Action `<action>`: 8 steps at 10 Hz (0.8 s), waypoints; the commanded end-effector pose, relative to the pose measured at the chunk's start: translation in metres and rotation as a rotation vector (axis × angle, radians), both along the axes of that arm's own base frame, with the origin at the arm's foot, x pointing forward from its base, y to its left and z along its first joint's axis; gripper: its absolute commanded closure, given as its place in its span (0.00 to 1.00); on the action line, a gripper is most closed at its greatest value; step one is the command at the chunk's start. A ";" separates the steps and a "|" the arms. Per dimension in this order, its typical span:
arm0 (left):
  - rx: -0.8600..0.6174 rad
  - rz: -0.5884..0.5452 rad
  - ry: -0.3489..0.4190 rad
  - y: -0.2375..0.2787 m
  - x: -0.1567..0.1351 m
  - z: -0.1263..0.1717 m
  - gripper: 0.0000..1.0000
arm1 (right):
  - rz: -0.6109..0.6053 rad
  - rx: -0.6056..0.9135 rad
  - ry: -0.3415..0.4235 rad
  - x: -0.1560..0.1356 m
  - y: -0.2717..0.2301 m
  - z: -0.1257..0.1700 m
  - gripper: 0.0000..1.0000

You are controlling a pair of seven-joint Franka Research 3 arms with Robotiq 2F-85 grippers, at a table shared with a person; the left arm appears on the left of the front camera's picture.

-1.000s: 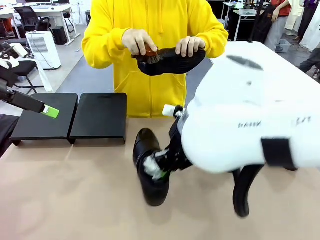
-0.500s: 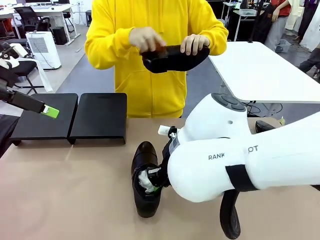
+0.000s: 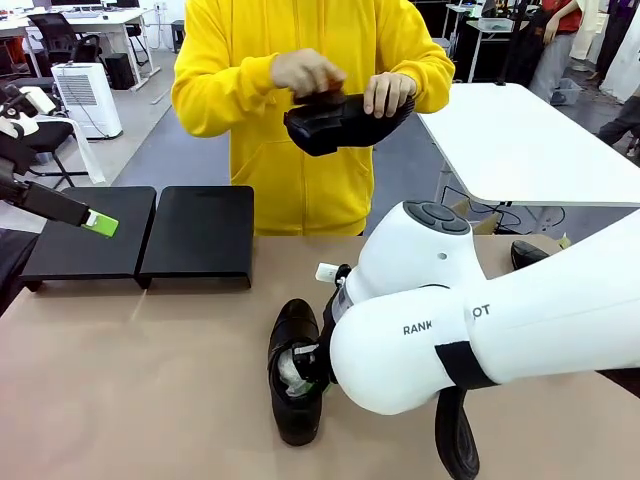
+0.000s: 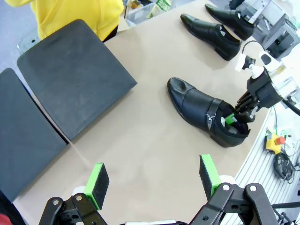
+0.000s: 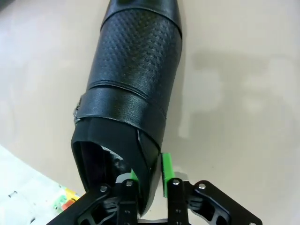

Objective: Organize the shoes by placing them on the stand.
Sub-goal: Pick up one Shoe and place it in the middle of the table.

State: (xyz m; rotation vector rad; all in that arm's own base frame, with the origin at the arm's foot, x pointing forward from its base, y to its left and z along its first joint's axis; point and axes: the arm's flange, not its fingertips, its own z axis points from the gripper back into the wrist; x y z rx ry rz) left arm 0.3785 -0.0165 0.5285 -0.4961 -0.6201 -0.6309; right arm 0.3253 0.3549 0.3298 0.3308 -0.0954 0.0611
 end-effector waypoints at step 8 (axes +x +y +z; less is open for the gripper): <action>-0.013 -0.019 -0.012 0.001 0.001 -0.001 0.00 | -0.014 0.031 -0.038 -0.001 -0.001 0.029 0.00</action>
